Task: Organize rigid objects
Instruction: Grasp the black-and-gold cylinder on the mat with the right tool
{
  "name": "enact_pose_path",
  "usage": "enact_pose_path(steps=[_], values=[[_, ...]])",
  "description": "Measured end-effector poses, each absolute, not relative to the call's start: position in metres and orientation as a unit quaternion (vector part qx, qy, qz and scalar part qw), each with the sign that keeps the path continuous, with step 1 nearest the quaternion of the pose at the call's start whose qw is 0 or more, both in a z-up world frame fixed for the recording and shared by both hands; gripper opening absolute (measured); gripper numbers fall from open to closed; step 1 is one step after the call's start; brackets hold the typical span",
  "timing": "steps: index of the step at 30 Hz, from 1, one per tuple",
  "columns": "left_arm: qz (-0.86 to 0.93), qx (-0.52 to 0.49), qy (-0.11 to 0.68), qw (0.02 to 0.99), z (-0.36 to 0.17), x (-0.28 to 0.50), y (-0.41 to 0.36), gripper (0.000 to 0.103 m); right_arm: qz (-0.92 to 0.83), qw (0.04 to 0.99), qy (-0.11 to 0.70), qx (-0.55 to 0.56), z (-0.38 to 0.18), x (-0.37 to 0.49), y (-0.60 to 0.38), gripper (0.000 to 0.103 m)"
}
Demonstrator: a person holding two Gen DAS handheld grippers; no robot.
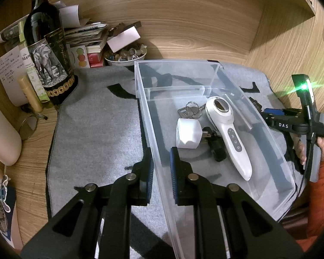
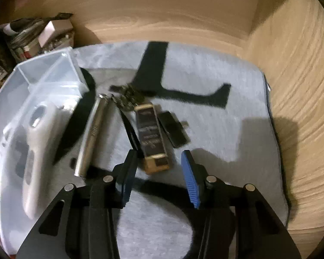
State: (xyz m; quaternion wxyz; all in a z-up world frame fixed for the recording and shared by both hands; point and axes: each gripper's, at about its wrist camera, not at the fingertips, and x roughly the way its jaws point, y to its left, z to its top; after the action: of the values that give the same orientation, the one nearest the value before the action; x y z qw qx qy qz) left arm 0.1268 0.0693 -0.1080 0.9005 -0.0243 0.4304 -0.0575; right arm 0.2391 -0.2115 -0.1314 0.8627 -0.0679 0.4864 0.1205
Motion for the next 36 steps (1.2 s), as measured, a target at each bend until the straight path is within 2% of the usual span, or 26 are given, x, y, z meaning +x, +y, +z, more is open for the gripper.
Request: enact_pose_path(steps=[9, 12, 15, 26, 36], values=[[-0.057, -0.024, 0.431, 0.9, -0.108, 0.126, 0.07, 0.015, 0.125, 0.863, 0.483, -0.08, -0.132, 0.251, -0.203, 0.038], [-0.058, -0.024, 0.431, 0.9, -0.108, 0.126, 0.071, 0.015, 0.131, 0.864, 0.48, -0.081, -0.132, 0.254, -0.198, 0.024], [-0.058, -0.024, 0.431, 0.9, -0.108, 0.127, 0.069, 0.015, 0.128, 0.866, 0.476, -0.087, -0.13, 0.252, -0.194, 0.021], [-0.057, -0.024, 0.431, 0.9, -0.108, 0.127, 0.071, 0.015, 0.129, 0.883, 0.445, -0.069, -0.105, 0.21, -0.207, 0.021], [-0.057, -0.023, 0.431, 0.9, -0.108, 0.127, 0.069, 0.015, 0.144, 0.909, 0.385, -0.07, -0.064, 0.187, -0.202, 0.021]])
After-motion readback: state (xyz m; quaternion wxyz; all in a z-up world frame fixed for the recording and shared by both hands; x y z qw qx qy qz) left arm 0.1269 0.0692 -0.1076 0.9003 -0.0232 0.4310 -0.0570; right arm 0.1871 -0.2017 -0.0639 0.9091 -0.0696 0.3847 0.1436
